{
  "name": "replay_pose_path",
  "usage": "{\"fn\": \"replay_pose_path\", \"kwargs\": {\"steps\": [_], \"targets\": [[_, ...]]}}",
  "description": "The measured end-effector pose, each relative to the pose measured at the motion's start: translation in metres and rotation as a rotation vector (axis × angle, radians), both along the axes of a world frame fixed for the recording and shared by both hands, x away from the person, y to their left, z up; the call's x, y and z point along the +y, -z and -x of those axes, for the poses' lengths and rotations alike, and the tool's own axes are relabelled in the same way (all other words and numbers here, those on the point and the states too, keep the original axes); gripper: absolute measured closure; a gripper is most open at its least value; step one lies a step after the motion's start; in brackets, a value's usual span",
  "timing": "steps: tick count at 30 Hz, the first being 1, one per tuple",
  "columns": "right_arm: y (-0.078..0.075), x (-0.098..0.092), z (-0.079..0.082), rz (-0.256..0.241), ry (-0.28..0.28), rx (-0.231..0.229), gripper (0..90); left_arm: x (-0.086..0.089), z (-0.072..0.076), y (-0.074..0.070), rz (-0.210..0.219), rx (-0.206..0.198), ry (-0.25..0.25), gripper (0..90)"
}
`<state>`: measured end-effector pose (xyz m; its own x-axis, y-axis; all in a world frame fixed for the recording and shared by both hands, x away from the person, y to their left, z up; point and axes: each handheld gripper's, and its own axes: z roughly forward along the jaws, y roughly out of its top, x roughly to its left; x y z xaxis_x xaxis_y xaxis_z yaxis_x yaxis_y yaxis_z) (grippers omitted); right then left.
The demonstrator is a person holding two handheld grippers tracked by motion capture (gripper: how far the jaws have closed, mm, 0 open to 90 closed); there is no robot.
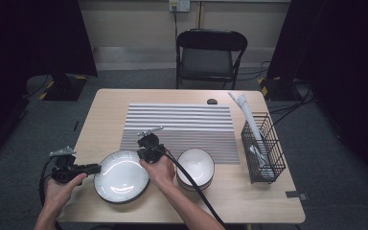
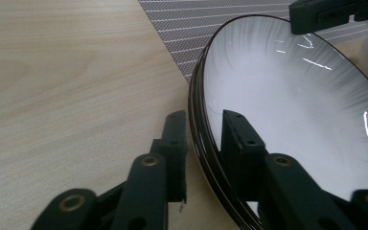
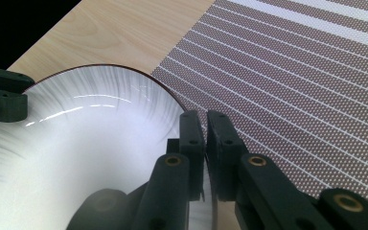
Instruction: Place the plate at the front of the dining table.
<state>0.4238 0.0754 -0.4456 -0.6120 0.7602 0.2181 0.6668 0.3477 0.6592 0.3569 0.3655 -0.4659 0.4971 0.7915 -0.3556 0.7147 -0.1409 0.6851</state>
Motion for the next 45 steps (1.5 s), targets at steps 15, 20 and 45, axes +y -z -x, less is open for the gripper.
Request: {"fn": "replay_pose_path", "kwargs": {"steps": [15,20,45], "targets": [[0.0037,-0.0005,-0.0002,-0.017,0.011,0.021,86.1,-0.0034,-0.0006,-0.0032,-0.041,-0.008,0.009,78.6],[0.002,-0.0017,0.0037,-0.025,0.015,0.026,78.4,-0.0021,-0.0005,-0.0034,-0.026,-0.011,0.01,79.6],[0.0036,-0.0051,0.0032,-0.042,0.027,0.034,88.5,0.0064,0.0001,-0.0004,0.037,0.007,-0.029,72.2]]}}
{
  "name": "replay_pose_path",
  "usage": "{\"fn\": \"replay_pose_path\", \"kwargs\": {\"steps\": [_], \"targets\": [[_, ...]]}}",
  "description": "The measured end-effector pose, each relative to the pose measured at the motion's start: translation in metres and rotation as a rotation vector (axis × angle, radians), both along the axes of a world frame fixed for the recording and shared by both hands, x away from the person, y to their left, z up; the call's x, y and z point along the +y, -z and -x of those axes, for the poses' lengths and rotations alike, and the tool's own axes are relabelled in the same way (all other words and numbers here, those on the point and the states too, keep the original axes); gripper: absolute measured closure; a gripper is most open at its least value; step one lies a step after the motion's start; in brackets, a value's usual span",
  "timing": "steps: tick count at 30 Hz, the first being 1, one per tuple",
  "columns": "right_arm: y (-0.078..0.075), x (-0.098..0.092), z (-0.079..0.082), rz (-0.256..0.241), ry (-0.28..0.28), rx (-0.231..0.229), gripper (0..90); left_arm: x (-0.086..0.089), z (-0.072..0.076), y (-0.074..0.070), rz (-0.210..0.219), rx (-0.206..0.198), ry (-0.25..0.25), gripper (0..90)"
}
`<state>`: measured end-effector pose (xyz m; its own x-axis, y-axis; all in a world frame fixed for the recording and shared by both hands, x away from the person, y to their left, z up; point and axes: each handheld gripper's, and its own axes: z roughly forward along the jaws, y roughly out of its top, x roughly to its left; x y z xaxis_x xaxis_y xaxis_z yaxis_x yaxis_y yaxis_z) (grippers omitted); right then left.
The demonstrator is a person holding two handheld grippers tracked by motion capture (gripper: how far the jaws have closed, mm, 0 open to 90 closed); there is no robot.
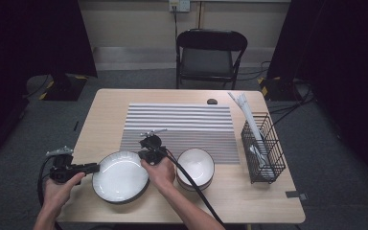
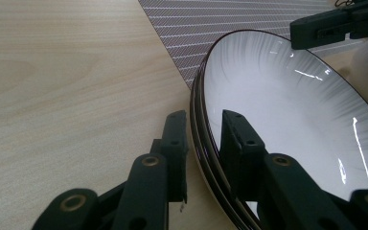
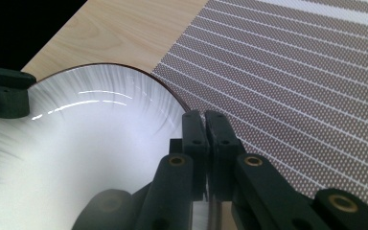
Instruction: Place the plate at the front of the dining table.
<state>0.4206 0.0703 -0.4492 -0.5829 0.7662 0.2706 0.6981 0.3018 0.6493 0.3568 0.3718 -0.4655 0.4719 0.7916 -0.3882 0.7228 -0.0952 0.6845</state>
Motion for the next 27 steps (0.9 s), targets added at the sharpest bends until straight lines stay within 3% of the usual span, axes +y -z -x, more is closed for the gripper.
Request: {"fn": "replay_pose_path", "kwargs": {"steps": [9,14,20,22,25,27], "targets": [[0.0,0.005,0.001,0.005,-0.009,0.001,88.2,0.006,0.0,0.001,0.028,0.011,-0.017,64.7],[0.002,0.009,0.007,0.002,-0.03,0.006,88.1,0.008,0.001,-0.001,0.036,0.005,-0.021,65.2],[0.004,0.01,0.009,-0.016,-0.049,0.011,87.6,0.007,0.002,-0.005,0.035,-0.003,0.017,79.3],[0.005,0.011,0.01,-0.005,-0.068,0.001,85.4,0.006,0.002,-0.007,0.025,-0.005,0.017,80.3],[0.013,0.012,0.009,-0.013,-0.087,0.043,78.6,0.004,0.003,-0.009,-0.005,-0.011,0.017,81.1],[0.014,0.012,0.012,-0.006,-0.094,0.025,77.9,0.003,0.002,-0.009,-0.008,-0.014,0.014,81.4]]}}
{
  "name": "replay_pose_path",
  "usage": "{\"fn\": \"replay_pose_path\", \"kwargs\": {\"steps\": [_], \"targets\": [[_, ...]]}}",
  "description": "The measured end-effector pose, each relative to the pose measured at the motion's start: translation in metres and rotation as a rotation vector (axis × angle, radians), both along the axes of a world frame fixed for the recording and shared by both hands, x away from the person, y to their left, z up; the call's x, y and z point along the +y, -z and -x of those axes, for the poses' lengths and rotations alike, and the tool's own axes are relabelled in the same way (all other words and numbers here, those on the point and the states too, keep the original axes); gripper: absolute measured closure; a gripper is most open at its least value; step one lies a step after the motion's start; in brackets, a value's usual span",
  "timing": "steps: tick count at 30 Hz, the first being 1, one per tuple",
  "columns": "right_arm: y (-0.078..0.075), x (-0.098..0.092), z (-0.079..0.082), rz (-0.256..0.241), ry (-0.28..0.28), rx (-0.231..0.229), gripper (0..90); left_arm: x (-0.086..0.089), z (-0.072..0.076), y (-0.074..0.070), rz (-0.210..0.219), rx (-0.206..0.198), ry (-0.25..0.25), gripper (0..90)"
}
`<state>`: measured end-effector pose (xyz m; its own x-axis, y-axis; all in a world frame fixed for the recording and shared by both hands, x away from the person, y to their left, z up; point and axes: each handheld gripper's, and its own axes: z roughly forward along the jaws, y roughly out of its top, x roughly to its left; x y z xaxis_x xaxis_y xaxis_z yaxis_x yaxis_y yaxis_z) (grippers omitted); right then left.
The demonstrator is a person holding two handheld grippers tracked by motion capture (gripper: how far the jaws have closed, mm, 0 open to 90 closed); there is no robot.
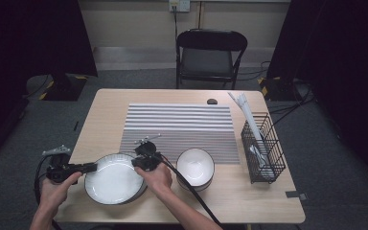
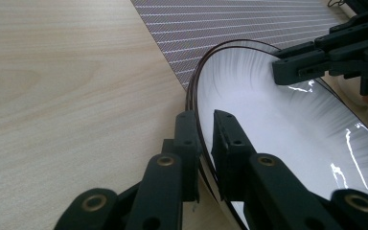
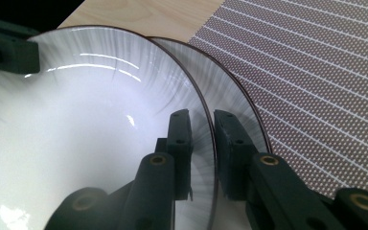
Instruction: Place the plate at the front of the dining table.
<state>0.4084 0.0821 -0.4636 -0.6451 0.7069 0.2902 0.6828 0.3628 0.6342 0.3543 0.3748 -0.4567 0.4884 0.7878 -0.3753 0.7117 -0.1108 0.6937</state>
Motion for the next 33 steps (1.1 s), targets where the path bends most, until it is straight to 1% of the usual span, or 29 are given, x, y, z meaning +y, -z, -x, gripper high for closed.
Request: {"fn": "replay_pose_path", "kwargs": {"steps": [1,3,4,6,7,8,9,10,11,12,13,15,16,17,18,19,20,22,23,25,26,28,29,31,33], "targets": [[0.001,-0.001,0.0,-0.006,-0.015,-0.001,77.3,0.0,0.0,0.0,0.003,-0.001,0.001,81.7],[0.001,-0.002,0.001,-0.002,-0.023,0.02,70.5,-0.001,-0.001,0.0,0.0,0.0,0.005,82.1],[0.002,-0.002,0.001,0.002,-0.024,0.021,67.8,-0.001,-0.001,0.001,0.003,0.0,0.006,82.3],[0.004,-0.002,0.003,-0.007,-0.02,0.036,65.0,-0.001,-0.002,0.001,-0.001,-0.002,0.007,82.7],[0.005,-0.002,0.004,-0.014,-0.022,0.031,63.2,-0.002,-0.001,0.0,-0.003,-0.004,0.005,82.8],[0.005,-0.001,0.005,-0.021,-0.019,0.04,59.1,-0.002,-0.001,0.0,-0.003,-0.003,0.004,82.9],[0.005,-0.001,0.005,-0.025,-0.026,0.033,56.8,-0.002,-0.001,0.001,0.0,-0.003,0.005,82.9],[0.004,0.0,0.006,-0.016,-0.029,0.027,56.2,-0.001,-0.001,0.001,0.003,-0.001,0.005,83.0],[0.004,0.001,0.007,-0.013,-0.035,0.034,58.5,-0.001,-0.002,0.001,0.008,0.0,0.003,83.0],[0.005,0.001,0.007,-0.015,-0.046,0.04,62.9,-0.001,-0.002,0.001,0.011,0.001,0.003,83.0],[0.006,0.001,0.006,-0.014,-0.045,0.031,65.6,-0.001,-0.002,0.001,0.012,0.001,0.001,83.0],[0.006,-0.002,0.003,-0.034,-0.029,0.047,71.2,-0.001,-0.002,0.001,0.011,0.0,0.001,83.1],[0.006,-0.003,0.001,-0.043,-0.022,0.056,73.0,-0.001,-0.002,0.0,0.013,-0.002,-0.006,83.3],[0.006,-0.003,0.0,-0.049,-0.012,0.061,74.2,-0.003,-0.002,-0.001,0.005,-0.002,-0.016,83.9],[0.004,-0.002,0.002,-0.038,0.003,0.048,74.2,-0.003,-0.003,-0.001,-0.001,-0.005,-0.021,84.7],[0.004,-0.001,0.002,-0.036,0.002,0.038,74.8,-0.003,-0.003,-0.003,-0.008,-0.012,-0.026,85.3],[0.003,-0.002,0.001,-0.042,0.004,0.038,75.9,-0.003,-0.003,-0.003,-0.006,-0.017,-0.027,85.6],[0.0,-0.004,-0.002,-0.069,0.017,0.038,78.7,-0.002,-0.005,-0.003,0.008,-0.026,-0.034,86.0],[-0.001,-0.004,-0.003,-0.078,0.027,0.03,79.2,-0.001,-0.006,-0.003,0.015,-0.027,-0.04,86.1],[-0.004,-0.004,-0.005,-0.073,0.031,0.015,79.6,-0.002,-0.008,-0.005,0.011,-0.039,-0.039,86.5],[-0.006,-0.004,-0.006,-0.074,0.039,0.012,79.8,-0.002,-0.009,-0.006,0.022,-0.042,-0.048,86.6],[-0.008,-0.006,-0.009,-0.083,0.047,0.004,80.2,-0.004,-0.011,-0.008,0.034,-0.052,-0.046,86.6],[-0.01,-0.007,-0.011,-0.087,0.063,0.003,80.0,-0.005,-0.013,-0.01,0.026,-0.058,-0.038,86.6],[-0.013,-0.008,-0.012,-0.065,0.063,-0.029,79.7,-0.008,-0.017,-0.011,0.009,-0.059,-0.033,86.6],[-0.014,-0.009,-0.013,-0.057,0.066,-0.035,80.6,-0.009,-0.022,-0.009,0.008,-0.049,-0.038,86.6]]}}
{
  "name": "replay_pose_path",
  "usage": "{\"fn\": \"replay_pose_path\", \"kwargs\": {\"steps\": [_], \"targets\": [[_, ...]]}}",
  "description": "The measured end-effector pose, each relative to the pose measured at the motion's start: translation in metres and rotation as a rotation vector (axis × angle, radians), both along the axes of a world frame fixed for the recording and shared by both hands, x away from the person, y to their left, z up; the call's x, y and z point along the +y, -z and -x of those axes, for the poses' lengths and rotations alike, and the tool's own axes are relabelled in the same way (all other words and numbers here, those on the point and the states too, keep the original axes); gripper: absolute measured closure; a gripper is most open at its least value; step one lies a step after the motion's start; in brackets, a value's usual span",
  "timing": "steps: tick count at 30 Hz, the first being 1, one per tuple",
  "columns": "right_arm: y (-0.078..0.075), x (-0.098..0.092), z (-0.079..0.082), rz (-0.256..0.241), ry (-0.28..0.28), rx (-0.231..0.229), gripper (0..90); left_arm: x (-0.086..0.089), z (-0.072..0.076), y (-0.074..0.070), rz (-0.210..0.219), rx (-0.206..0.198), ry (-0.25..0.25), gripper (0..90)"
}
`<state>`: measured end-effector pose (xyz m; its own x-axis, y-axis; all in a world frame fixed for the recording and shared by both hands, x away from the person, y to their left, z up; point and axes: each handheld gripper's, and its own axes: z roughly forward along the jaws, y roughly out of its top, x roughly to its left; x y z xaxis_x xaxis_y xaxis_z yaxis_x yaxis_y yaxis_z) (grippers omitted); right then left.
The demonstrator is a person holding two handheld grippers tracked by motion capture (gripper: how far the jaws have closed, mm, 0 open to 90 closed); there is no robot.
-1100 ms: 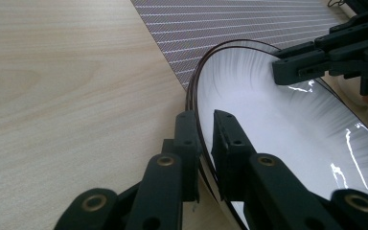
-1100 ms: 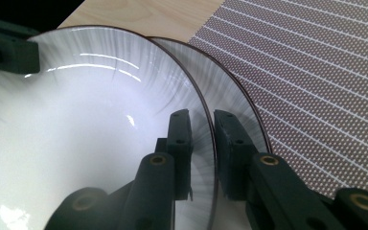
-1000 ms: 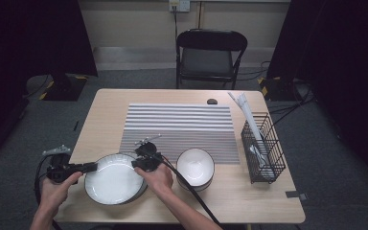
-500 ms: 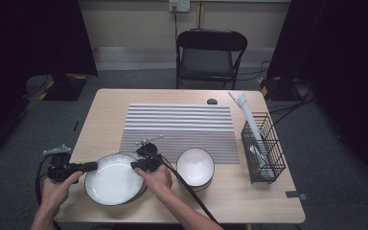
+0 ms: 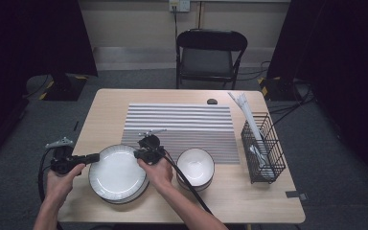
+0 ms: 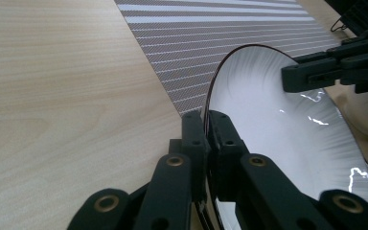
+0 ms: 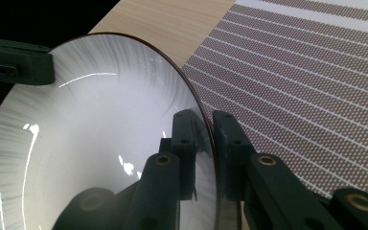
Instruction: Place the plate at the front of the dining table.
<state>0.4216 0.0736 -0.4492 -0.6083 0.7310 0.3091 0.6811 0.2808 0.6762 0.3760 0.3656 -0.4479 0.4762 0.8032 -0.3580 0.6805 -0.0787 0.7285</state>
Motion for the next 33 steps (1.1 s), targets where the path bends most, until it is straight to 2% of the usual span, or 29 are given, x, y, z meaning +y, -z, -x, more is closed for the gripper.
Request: {"fn": "replay_pose_path", "kwargs": {"steps": [1,5,7,12,13,15,17,19,20,21,24,26,27,28,31,33], "targets": [[0.0,0.0,0.0,0.001,0.004,-0.006,80.9,0.0,-0.002,0.0,-0.006,-0.003,0.003,86.6],[-0.002,0.002,-0.004,-0.013,0.014,-0.021,81.0,0.004,-0.006,-0.002,0.012,-0.018,-0.014,85.8],[-0.003,0.004,-0.005,-0.001,0.013,-0.034,80.9,0.004,-0.007,-0.002,0.015,-0.017,-0.014,85.8],[0.003,0.001,-0.008,-0.008,0.023,0.003,81.3,0.004,-0.011,0.006,0.039,0.008,-0.017,86.3],[0.004,0.001,-0.009,-0.008,0.027,0.007,81.3,0.005,-0.011,0.008,0.063,0.014,-0.02,86.1],[0.006,0.0,-0.01,-0.014,0.027,0.013,81.4,0.004,-0.011,0.008,0.081,0.024,-0.029,76.2],[0.007,-0.001,-0.01,-0.016,0.029,0.014,81.5,0.004,-0.009,0.008,0.053,0.028,-0.021,73.4],[0.007,-0.001,-0.01,-0.015,0.03,0.013,81.6,0.007,-0.005,0.008,0.031,0.041,-0.034,69.7],[0.007,-0.001,-0.01,-0.016,0.031,0.012,81.6,0.009,-0.002,0.008,0.029,0.049,-0.048,68.0],[0.007,-0.001,-0.01,-0.018,0.029,0.009,81.7,0.012,0.002,0.009,0.039,0.056,-0.043,67.1],[0.007,-0.001,-0.009,-0.02,0.029,0.006,81.7,0.014,0.014,0.013,0.031,0.067,-0.019,63.7],[0.007,-0.002,-0.009,-0.021,0.027,0.006,81.8,0.015,0.018,0.014,0.043,0.066,-0.016,63.6],[0.007,-0.001,-0.009,-0.02,0.027,0.005,81.8,0.015,0.02,0.014,0.029,0.064,-0.012,64.3],[0.007,-0.001,-0.009,-0.018,0.026,0.004,81.7,0.016,0.02,0.013,0.027,0.062,-0.007,66.7],[0.008,-0.002,-0.009,-0.021,0.025,0.003,81.8,0.014,0.019,0.015,0.063,0.059,0.001,77.2],[0.008,-0.002,-0.009,-0.022,0.025,0.001,81.9,0.013,0.018,0.013,0.047,0.054,-0.001,78.3]]}}
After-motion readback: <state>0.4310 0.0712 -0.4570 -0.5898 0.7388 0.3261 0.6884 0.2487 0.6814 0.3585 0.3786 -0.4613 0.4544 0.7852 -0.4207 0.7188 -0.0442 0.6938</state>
